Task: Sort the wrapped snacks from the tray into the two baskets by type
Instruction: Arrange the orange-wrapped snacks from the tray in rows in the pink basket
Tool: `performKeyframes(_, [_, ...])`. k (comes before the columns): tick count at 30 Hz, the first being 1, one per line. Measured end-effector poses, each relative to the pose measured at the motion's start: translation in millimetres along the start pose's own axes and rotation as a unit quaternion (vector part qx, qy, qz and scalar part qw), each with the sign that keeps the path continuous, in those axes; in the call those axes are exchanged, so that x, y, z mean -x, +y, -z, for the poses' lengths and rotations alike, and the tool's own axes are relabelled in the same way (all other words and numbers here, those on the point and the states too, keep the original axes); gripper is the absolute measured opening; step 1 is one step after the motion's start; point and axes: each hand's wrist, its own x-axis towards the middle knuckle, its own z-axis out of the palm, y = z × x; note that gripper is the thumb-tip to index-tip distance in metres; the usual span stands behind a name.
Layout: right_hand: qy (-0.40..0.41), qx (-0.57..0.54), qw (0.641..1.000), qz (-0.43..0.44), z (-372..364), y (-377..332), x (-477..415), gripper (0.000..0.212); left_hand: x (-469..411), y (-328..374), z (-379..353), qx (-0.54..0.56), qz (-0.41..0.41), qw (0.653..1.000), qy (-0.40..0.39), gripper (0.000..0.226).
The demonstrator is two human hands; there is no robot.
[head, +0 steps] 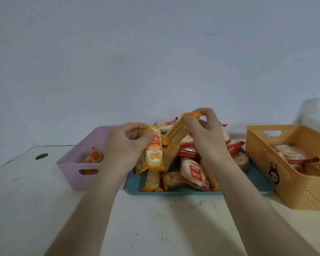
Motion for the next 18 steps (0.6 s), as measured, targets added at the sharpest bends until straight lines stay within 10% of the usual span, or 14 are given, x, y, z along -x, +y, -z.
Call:
performKeyframes(6, [-0.039,-0.066,0.989,-0.129,-22,19,1,0.033,-1,9,3,0.188,0.063,0.98,-0.026,0.021])
performKeyframes(14, [-0.161,0.153,0.973,0.055,-34,8,16,0.023,-7,6,8,0.284,0.106,0.951,-0.053,0.027])
performKeyframes(18, [-0.233,0.184,0.955,-0.022,-22,-1,13,0.029,-9,7,12,0.339,0.113,0.932,-0.052,0.044])
